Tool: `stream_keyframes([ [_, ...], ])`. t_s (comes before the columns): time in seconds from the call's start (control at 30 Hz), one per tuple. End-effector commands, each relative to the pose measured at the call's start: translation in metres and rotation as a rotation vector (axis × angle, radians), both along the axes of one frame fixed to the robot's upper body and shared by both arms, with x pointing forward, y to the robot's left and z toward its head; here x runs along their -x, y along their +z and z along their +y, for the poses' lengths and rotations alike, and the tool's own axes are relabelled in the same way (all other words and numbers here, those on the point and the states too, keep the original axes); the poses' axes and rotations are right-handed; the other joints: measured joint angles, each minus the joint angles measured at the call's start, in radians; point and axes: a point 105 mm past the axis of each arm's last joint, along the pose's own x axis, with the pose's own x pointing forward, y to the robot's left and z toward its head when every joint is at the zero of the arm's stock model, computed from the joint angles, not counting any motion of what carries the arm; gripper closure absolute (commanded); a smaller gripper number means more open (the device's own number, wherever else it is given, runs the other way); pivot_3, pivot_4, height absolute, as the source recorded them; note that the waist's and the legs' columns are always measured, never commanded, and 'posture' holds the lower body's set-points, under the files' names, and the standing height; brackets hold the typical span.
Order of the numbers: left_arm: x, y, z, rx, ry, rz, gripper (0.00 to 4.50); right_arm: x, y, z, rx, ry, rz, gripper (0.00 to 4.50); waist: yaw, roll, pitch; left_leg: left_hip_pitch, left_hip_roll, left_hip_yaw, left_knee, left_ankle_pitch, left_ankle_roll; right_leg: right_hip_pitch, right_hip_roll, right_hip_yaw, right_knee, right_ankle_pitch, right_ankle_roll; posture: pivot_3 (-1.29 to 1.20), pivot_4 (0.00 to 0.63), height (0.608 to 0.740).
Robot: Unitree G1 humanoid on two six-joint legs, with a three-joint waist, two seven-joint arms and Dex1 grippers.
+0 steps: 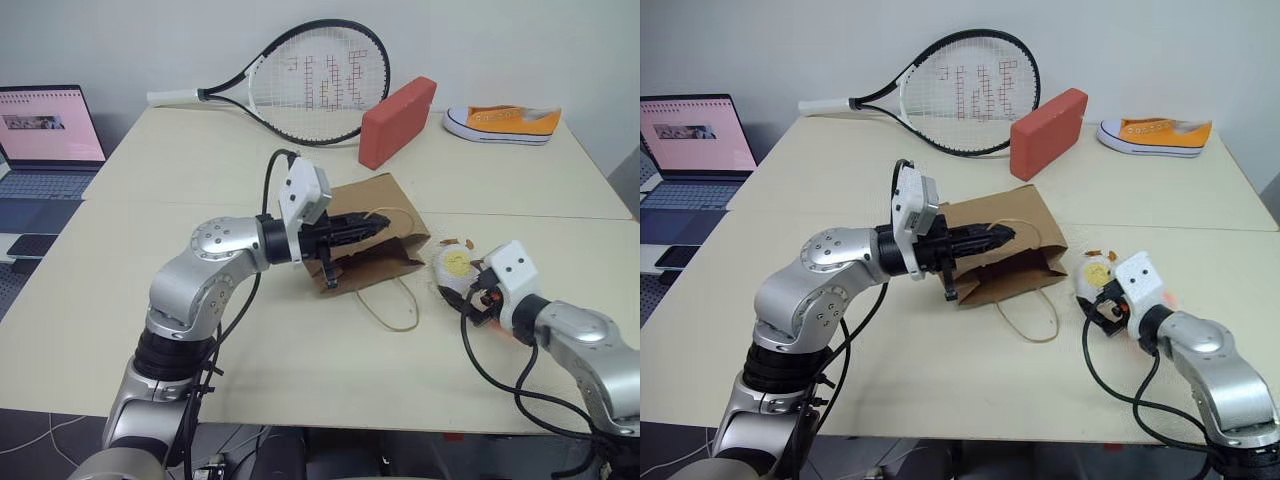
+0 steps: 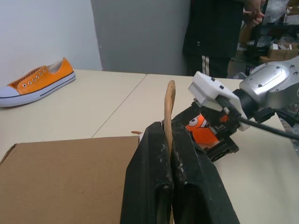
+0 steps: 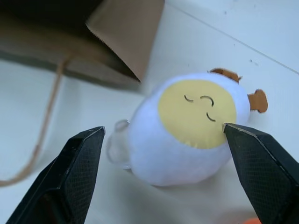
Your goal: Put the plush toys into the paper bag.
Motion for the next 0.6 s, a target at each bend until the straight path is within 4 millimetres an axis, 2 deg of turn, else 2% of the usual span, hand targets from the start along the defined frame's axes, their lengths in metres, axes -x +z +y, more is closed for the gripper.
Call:
stream_keyframes([
  [0.03,0.005,0.014,0.003,0.021,-0.001,-0.056,4.5,-0.008,0.002,-0.001,0.059,-0.003,-0.044,0.86,0.0,0.0,0.0,0.0,0.0,0.0,0.0,0.0,0.0,0.0,0.0,0.0,0.0,0.0,0.0,0.0,0.15,0.74],
  [0.23,0.006,0.016,0.004,0.026,0.006,-0.06,4.5,-0.014,0.006,-0.008,0.082,-0.028,-0.084,3.01,0.001,0.0,0.0,0.0,0.0,0.0,0.0,0.0,0.0,0.0,0.0,0.0,0.0,0.0,0.001,0.0,0.15,0.74],
  [0.37,0.005,0.016,0.004,0.031,0.007,-0.054,4.5,-0.011,0.021,-0.009,0.072,0.015,-0.112,4.36,0.001,0.0,0.0,0.0,0.0,0.0,0.0,0.0,0.0,0.0,0.0,0.0,0.0,0.0,0.001,0.0,0.15,0.74],
  [0.47,0.004,0.016,0.004,0.032,0.008,-0.052,4.5,0.002,0.032,-0.002,0.056,0.11,-0.087,4.46,0.001,0.0,0.0,0.0,0.0,-0.001,0.0,0.0,0.0,0.0,0.0,0.0,0.0,0.001,0.001,0.0,0.15,0.74],
  [0.6,0.0,0.016,0.006,0.03,0.016,-0.055,4.5,0.031,0.058,0.005,0.062,0.284,-0.018,4.46,0.003,0.0,0.0,0.0,0.0,-0.001,0.0,0.0,0.0,0.0,0.0,-0.001,0.0,0.001,0.001,0.0,0.15,0.74],
])
